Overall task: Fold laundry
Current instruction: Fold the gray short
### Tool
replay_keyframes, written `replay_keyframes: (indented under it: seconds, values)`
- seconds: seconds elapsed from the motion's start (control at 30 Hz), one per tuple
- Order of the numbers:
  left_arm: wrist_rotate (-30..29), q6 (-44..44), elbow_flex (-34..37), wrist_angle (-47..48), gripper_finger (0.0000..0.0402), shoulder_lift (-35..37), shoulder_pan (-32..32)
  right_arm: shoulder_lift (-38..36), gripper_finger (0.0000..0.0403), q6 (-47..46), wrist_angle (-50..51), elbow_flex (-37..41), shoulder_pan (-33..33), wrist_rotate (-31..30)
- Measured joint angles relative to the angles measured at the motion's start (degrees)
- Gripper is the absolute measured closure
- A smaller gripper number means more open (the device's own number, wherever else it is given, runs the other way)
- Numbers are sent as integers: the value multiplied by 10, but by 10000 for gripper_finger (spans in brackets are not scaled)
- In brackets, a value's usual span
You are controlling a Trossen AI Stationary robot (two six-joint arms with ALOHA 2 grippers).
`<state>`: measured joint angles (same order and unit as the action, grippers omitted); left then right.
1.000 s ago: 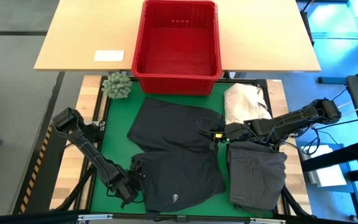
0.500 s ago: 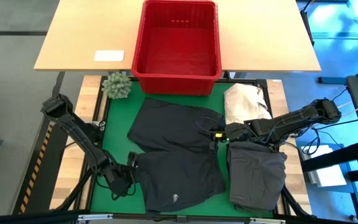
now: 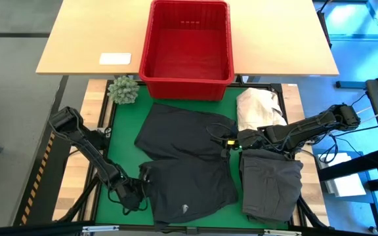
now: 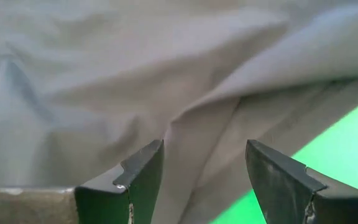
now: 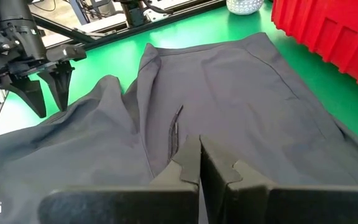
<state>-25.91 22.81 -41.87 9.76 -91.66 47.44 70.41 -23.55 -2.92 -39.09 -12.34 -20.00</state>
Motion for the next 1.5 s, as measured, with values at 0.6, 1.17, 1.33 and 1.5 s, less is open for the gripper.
replay_keyframes:
  seconds: [0.6, 1.17, 1.33, 1.5]
  values:
    - [-39, 9, 0, -29, 241, -43, -6, 0, 403, -1, 0, 0, 0, -5]
    - [-14, 1, -12, -27, 330, -32, -9, 0, 403, -1, 0, 0, 0, -6]
    - [-16, -9, -21, -23, 330, -29, -9, 0, 403, -1, 0, 0, 0, -6]
    - [-16, -9, -21, -21, 330, -29, -9, 0, 403, -1, 0, 0, 0, -6]
